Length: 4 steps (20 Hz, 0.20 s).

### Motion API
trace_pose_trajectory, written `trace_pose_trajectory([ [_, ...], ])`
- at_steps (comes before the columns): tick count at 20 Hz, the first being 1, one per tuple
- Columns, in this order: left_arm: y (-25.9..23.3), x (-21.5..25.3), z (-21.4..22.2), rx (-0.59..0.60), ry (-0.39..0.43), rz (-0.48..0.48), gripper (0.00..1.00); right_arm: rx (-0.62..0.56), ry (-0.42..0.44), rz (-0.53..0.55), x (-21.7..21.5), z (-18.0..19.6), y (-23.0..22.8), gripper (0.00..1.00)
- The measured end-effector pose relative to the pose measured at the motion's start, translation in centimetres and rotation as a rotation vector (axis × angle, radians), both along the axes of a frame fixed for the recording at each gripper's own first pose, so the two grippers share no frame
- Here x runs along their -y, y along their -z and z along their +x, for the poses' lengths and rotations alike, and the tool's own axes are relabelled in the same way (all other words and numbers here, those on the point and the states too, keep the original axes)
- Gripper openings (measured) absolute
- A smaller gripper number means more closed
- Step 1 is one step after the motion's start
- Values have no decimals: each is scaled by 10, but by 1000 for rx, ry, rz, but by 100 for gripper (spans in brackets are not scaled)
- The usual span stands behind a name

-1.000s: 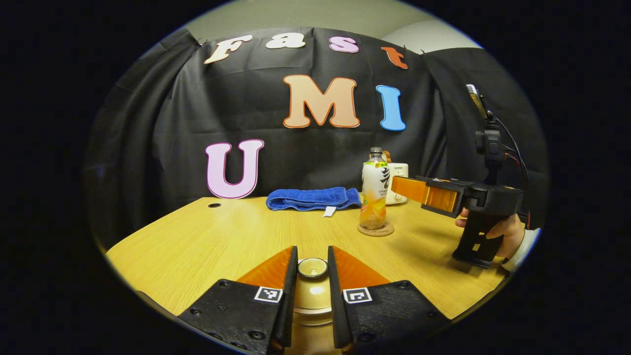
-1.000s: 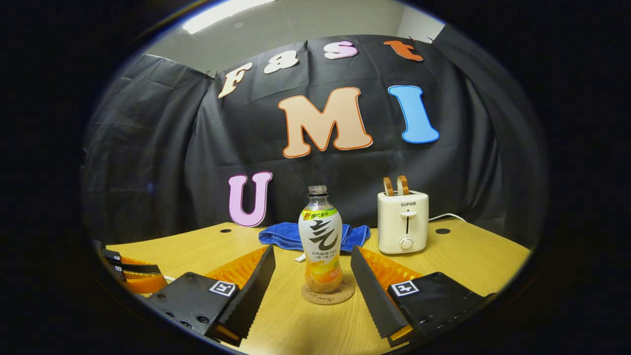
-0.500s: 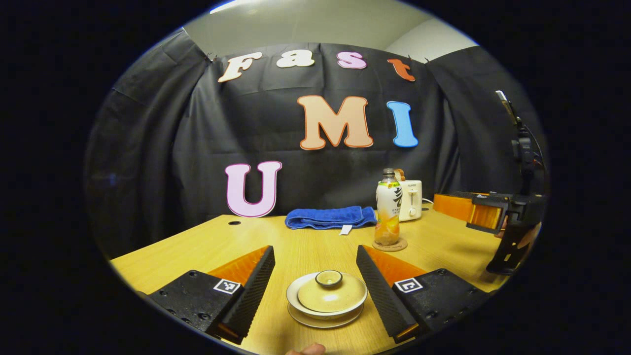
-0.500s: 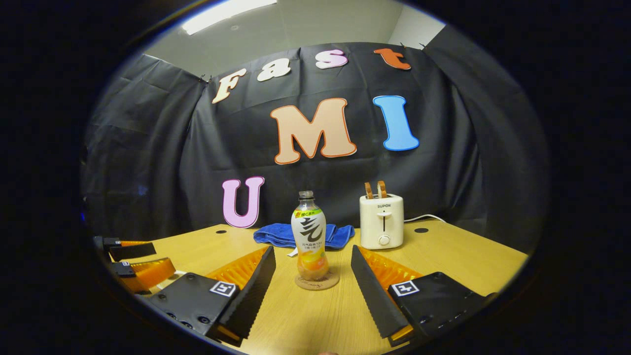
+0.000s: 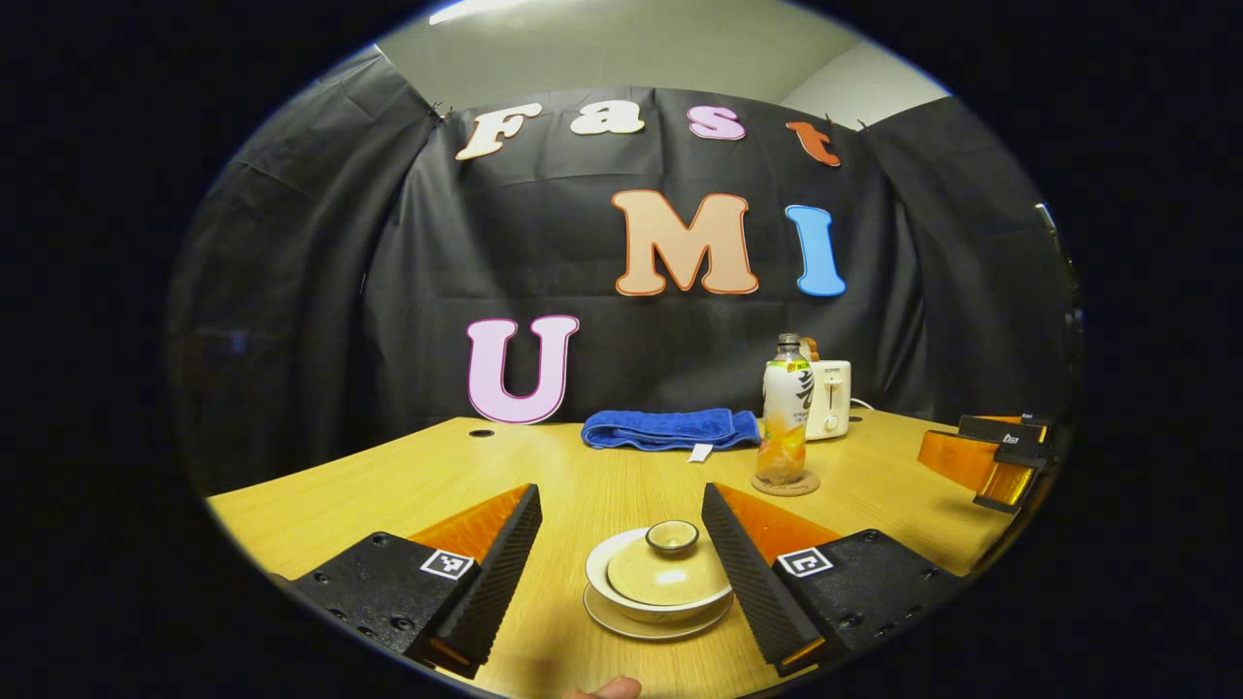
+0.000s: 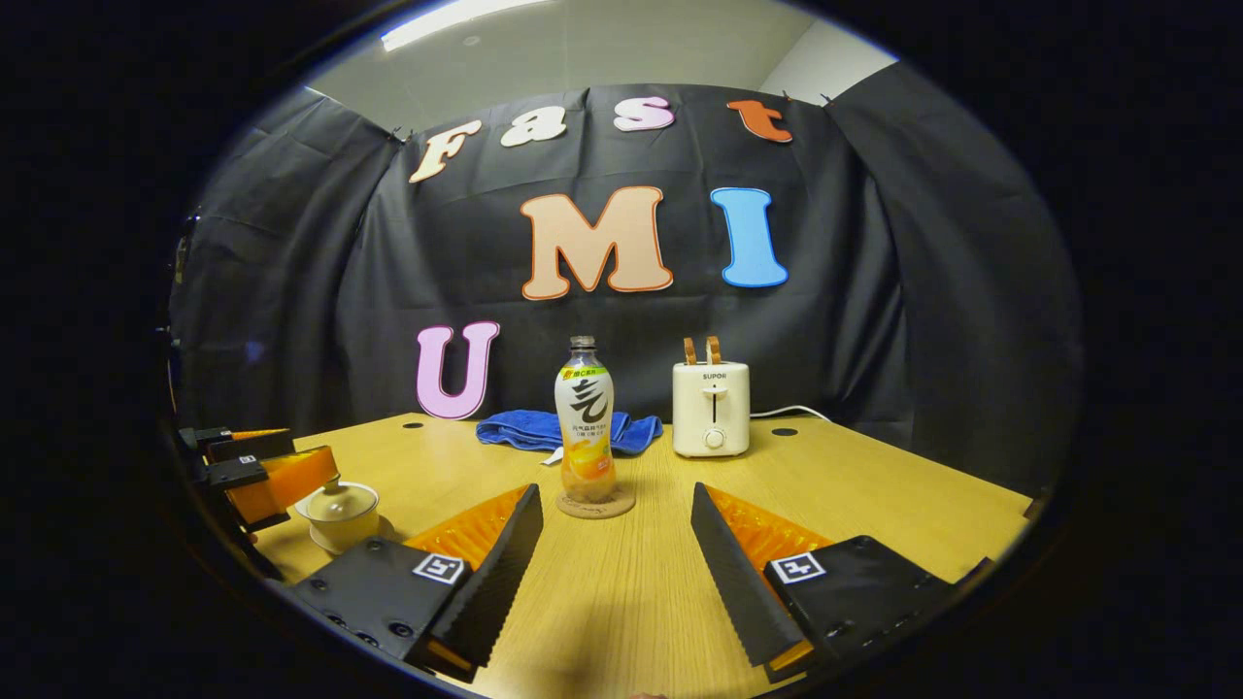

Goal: Open the teacup lid with one hand, grasp the water bottle and pour water into the teacup with the other hand; after pouring, place the water bottle on the coaster and then close the teacup lid.

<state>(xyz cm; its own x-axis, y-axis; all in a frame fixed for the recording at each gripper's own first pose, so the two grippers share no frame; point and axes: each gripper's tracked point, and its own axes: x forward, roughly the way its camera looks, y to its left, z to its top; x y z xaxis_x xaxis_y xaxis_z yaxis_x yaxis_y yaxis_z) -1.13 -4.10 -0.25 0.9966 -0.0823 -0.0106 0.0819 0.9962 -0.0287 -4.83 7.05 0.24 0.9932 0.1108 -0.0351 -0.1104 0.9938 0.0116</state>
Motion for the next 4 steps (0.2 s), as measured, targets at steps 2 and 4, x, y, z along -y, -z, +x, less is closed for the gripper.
trace_pose_trajectory([
  [2, 0, -1, 1, 6, -2, 5, 97, 6, -6, -11, -2, -4, -1, 95],
  [4, 1, 1, 3, -2, 1, 8, 96, 13, -11, -18, -5, -3, 0, 96],
])
